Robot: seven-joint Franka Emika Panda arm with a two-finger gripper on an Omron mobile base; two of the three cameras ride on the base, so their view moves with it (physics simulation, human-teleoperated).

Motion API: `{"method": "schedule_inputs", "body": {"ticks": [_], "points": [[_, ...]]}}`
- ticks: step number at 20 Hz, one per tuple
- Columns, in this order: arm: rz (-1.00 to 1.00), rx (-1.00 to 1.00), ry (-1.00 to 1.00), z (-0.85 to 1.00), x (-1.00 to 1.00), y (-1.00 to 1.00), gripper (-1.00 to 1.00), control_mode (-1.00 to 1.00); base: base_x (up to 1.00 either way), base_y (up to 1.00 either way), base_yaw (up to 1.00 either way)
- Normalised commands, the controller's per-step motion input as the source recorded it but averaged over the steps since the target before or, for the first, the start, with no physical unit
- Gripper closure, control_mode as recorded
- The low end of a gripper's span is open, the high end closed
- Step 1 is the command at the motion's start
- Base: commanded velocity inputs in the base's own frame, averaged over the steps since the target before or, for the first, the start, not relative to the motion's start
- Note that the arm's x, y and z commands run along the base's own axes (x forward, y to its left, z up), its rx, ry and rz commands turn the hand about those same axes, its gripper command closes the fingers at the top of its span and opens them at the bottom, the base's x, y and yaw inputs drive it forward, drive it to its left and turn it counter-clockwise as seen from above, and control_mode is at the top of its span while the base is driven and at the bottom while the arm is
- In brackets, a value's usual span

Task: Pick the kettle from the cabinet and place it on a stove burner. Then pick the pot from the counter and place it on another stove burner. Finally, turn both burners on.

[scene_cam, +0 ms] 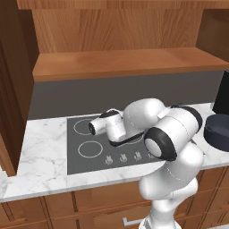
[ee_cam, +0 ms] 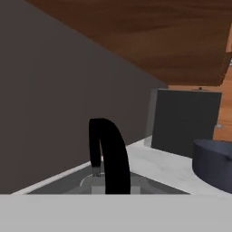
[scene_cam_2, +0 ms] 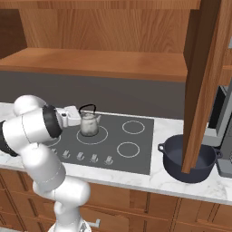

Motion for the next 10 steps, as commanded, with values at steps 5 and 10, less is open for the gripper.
{"method": "schedule_inputs", "body": {"ticks": [5, 10], "points": [[0.00, 0.03, -0.15, -0.38, 0.02, -0.04, 1.00, -1.00, 0.00, 0.00, 0.00], [0.00, 0.00, -0.02, -0.22, 0.00, -0.06, 1.00, -1.00, 0.00, 0.00, 0.00]]}}
